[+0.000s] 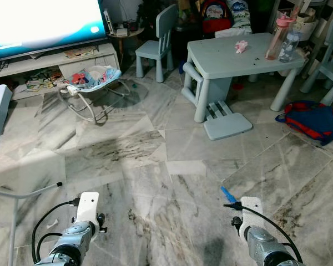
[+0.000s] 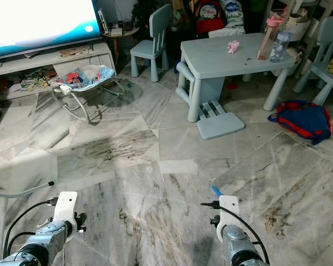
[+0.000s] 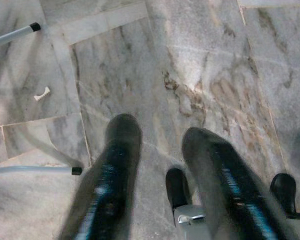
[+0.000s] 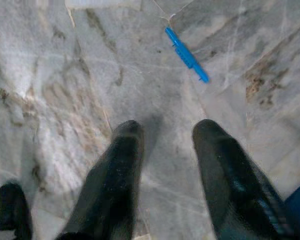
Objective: Hang keys on a hook
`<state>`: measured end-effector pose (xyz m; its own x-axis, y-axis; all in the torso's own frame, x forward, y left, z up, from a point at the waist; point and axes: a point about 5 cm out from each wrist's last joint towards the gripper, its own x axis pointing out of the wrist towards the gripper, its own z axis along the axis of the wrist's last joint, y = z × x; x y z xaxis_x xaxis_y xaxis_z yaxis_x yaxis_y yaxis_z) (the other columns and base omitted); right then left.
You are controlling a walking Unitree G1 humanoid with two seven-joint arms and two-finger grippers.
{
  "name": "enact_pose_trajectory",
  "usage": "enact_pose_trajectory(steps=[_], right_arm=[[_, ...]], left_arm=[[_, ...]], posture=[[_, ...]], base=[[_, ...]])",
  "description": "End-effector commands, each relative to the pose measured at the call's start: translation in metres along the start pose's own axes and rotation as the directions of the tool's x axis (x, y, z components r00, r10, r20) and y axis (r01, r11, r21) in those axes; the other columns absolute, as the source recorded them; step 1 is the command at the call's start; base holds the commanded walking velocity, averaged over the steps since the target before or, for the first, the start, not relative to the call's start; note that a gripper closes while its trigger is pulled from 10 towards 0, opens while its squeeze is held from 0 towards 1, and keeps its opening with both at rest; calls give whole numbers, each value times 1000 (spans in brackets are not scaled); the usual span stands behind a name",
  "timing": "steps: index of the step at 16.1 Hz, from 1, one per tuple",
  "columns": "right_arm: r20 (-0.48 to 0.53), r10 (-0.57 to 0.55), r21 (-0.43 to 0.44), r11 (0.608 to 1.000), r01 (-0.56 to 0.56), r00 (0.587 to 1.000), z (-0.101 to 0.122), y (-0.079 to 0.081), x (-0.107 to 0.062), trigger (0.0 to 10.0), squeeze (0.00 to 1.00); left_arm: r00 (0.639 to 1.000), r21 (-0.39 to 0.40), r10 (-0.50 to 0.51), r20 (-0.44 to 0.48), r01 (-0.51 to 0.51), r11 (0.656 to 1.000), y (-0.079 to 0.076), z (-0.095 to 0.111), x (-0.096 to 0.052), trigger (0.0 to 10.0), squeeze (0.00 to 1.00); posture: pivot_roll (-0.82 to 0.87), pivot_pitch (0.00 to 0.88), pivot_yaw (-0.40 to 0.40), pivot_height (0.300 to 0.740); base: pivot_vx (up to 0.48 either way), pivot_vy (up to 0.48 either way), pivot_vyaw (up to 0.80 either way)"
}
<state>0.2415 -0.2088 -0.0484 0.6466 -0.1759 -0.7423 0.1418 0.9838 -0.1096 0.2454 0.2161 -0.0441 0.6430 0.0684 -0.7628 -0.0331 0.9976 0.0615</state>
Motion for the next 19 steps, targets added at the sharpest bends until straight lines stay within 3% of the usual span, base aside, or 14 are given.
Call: enact_pose_trajectory(steps=[1, 19], right_arm=[[-10, -9, 32, 999, 9, 1000, -1, -1, 0, 10000, 1000], [0, 32, 64, 997, -32, 999, -2, 2, 0, 10000, 1000]], left_arm=[[1000, -15, 7, -7, -7, 1000, 2, 0, 0, 10000, 1000], [1000, -8, 11, -9, -11, 1000, 4, 0, 0, 10000, 1000]], posture=[[-61, 66, 43, 740], [-57, 74, 47, 740]], base=[[0, 0, 0], [0, 0, 0]])
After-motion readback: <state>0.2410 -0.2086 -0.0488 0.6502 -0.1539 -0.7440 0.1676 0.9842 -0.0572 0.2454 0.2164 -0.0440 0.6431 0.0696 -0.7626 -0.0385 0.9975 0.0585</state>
